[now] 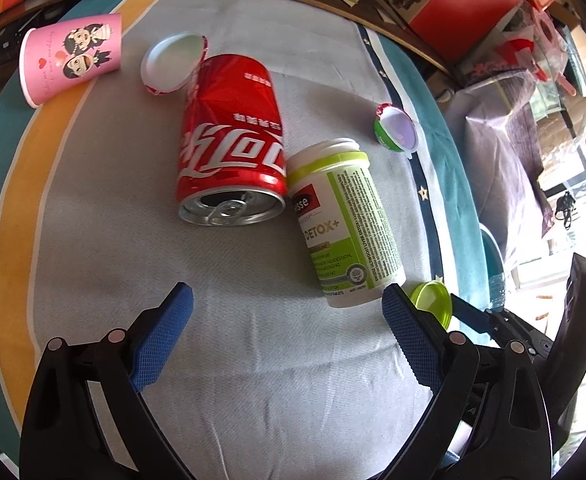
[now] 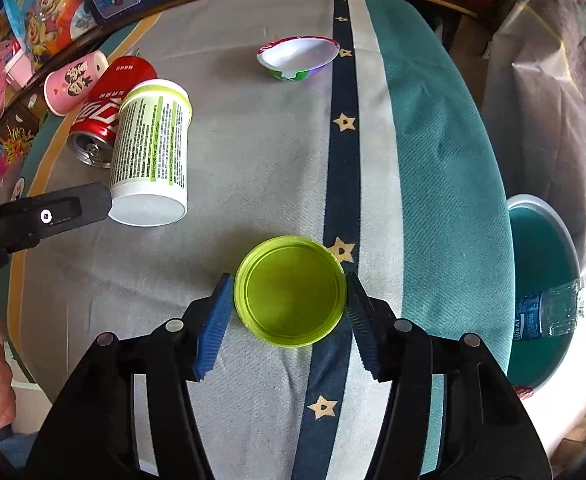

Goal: Collect trash
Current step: 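Grasp the green-white supplement bottle with the left gripper while the right gripper holds the lid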

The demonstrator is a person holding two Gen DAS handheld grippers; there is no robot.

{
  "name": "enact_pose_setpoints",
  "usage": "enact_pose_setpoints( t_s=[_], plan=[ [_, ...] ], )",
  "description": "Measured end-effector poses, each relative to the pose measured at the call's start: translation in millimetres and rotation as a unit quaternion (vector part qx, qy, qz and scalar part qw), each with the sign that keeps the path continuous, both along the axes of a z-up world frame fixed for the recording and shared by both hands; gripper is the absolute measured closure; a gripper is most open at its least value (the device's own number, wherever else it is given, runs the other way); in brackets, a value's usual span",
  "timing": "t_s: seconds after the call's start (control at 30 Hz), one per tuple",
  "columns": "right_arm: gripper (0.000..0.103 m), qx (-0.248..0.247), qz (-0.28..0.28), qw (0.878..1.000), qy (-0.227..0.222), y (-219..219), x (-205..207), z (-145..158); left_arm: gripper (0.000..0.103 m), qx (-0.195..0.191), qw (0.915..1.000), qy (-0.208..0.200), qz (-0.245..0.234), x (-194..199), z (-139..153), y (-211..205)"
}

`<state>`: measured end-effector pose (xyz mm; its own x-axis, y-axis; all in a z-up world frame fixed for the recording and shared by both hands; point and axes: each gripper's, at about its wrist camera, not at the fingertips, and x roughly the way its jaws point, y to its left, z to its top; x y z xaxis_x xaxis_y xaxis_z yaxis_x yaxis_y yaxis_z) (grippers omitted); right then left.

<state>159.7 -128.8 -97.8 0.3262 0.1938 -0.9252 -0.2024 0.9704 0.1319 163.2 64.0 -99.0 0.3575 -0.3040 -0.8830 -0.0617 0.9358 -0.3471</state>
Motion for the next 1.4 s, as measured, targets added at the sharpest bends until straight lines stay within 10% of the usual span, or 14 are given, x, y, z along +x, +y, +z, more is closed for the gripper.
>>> enact_pose_setpoints(
  t_s=[0.63, 0.83, 1.4],
  plan=[
    [0.049, 0.107, -0.082, 0.991, 0.024, -99.9, 8.7, -4.1, 0.012, 0.052, 0.9946, -0.014, 0.089, 36.9, -6.2, -59.7],
    [0.049, 0.132, -0.085, 0.987, 0.029, -106.0, 8.4, -9.5, 0.050, 0.087, 0.9943, -0.006, 0.061, 41.4, -11.4, -71.1],
    [0.049, 0.191, -0.143, 0.971, -0.004, -159.3, -19.5, 15.9, 0.051, 0.092, 0.9922, -0.057, -0.063, -1.0, 30.9, -112.8]
  ],
)
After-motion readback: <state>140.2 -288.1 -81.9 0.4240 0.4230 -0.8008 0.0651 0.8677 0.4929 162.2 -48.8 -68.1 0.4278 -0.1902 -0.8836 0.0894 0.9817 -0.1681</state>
